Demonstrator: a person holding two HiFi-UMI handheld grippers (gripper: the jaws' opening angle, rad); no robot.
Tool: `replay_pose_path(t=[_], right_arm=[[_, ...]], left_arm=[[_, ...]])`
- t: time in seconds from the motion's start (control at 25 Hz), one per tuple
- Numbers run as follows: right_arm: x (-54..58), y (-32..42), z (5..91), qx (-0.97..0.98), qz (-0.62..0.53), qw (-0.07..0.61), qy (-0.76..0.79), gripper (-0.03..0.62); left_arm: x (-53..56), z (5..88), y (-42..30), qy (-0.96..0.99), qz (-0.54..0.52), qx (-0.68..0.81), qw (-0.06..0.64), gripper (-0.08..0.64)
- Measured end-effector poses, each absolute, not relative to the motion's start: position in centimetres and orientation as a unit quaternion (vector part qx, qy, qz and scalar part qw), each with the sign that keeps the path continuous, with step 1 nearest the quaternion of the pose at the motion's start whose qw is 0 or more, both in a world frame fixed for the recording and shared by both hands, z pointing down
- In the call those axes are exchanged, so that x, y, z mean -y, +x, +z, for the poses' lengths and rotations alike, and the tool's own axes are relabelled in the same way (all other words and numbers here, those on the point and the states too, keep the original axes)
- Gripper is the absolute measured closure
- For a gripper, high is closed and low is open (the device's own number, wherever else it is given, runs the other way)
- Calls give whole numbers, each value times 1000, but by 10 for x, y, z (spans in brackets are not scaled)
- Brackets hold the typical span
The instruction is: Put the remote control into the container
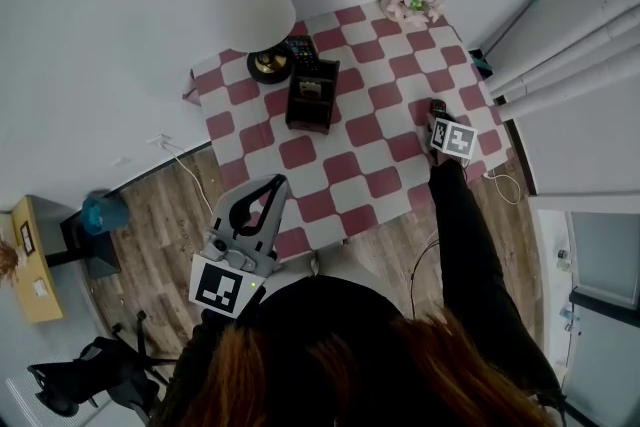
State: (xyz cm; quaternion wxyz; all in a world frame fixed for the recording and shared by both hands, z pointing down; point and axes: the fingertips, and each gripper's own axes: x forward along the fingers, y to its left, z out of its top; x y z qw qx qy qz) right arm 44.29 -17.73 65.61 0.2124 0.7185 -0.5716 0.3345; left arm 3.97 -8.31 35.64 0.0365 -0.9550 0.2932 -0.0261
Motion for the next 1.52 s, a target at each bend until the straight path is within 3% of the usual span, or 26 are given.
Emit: replay_pose_path(t=[0.28,0.84,1.52], right_arm=[[179,395,597,638,260,143,711,370],[209,187,437,776,100,-66,620,370],[228,96,428,790,31,-66,608,370]], left_arm=[[87,354,33,-954,-11,-297,40,551],[85,351,-5,-945,3,-323,45,551],[94,368,-56,-939,-14,-344,28,551]])
